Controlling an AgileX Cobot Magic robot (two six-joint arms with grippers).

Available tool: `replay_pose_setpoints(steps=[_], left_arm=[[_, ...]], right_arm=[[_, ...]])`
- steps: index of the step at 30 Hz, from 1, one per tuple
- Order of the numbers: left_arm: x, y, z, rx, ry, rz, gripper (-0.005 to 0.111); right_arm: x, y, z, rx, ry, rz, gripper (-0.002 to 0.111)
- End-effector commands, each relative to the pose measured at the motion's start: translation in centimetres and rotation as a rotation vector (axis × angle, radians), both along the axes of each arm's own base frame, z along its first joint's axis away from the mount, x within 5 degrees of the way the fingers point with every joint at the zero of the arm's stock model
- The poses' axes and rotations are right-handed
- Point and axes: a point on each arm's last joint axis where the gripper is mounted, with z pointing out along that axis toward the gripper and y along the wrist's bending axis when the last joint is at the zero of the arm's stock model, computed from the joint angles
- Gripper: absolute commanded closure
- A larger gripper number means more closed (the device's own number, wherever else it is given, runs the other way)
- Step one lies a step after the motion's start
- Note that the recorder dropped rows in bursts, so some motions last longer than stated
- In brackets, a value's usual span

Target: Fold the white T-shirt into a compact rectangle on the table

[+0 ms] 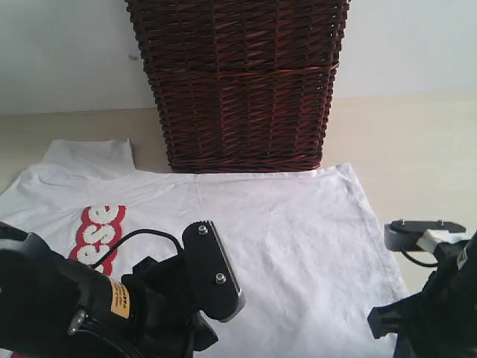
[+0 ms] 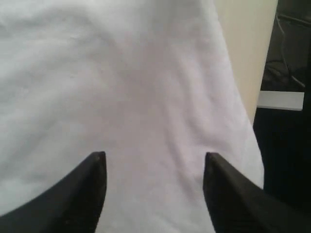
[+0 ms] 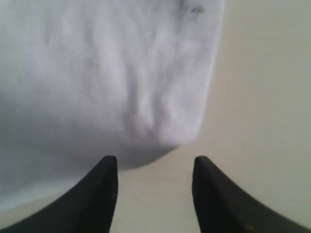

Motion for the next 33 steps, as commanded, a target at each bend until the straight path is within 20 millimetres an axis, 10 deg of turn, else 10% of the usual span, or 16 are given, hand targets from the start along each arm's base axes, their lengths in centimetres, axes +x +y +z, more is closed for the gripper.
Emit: replay_pose_setpoints(steps=[1, 12, 18, 25, 33], left_arm=[[-0.3, 0.1, 0.9, -0.044, -0.003, 0.025, 0.049], [-0.4, 0.1, 1.2, -0.060, 0.007, 0.033, 0.053], [-0.6, 1.4, 4.5, -0.183, -0.025, 0.113, 0.053], [-1.8, 2.8, 7.0, -0.254, 0.002, 0.128, 0.053], [-2.2, 3.2, 7.3, -0.249, 0.021, 0.121, 0.053]], right_arm=[[-1.8, 1.1, -1.5, 0.194, -0.007, -0.069, 0.060], [-3.1, 0.1, -3.3, 0.183, -0.105, -0.211, 0.061], [-1.1, 2.2, -1.1, 0.352, -0.156, -0.004, 0.108], [3.0, 4.1, 4.3, 0.470, -0.334, 0.043, 0.108], [8.2, 5.5, 2.4, 0.434, -0.328, 0.017, 0.089]])
